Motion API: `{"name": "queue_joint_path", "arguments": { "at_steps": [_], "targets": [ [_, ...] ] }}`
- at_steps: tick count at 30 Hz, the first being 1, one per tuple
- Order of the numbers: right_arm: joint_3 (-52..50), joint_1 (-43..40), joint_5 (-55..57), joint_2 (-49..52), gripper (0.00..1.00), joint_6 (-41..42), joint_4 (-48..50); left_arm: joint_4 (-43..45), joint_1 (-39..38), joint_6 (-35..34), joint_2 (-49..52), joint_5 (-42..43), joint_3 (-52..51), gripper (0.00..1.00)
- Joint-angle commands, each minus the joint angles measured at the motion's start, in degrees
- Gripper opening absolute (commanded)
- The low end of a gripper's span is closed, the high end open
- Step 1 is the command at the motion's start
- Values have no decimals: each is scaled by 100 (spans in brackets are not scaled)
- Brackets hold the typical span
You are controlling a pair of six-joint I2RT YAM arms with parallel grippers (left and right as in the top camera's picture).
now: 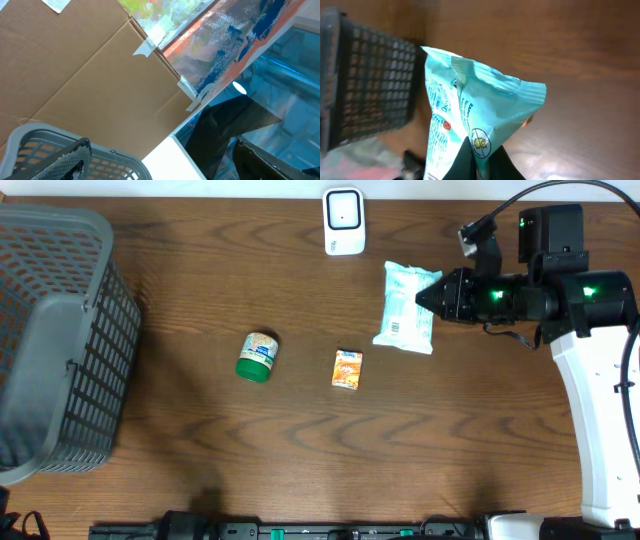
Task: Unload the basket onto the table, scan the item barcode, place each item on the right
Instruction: 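Hold the tissue pack up in front of the white scanner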
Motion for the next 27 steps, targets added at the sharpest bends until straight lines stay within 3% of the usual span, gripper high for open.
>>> {"name": "queue_joint_path", "arguments": {
  "at_steps": [1, 7, 14, 20, 27],
  "targets": [
    [33, 278, 1384, -13, 1, -199, 404, 31, 35, -26, -2, 68, -22, 91],
    [26, 1126, 2765, 361, 1, -1086, 2302, 31, 35, -26, -2, 68, -22, 91],
    [26, 1663, 4618, 1510, 1, -2317, 4730, 31, 35, -26, -2, 70, -22, 91],
    [26, 1694, 5412, 2588, 1, -2944, 7204, 31, 35, -26, -2, 70, -22, 91],
    [28, 1685, 5536, 4000, 1, -4098, 10266, 144, 35, -28, -2, 70, -22, 90]
  ]
}}
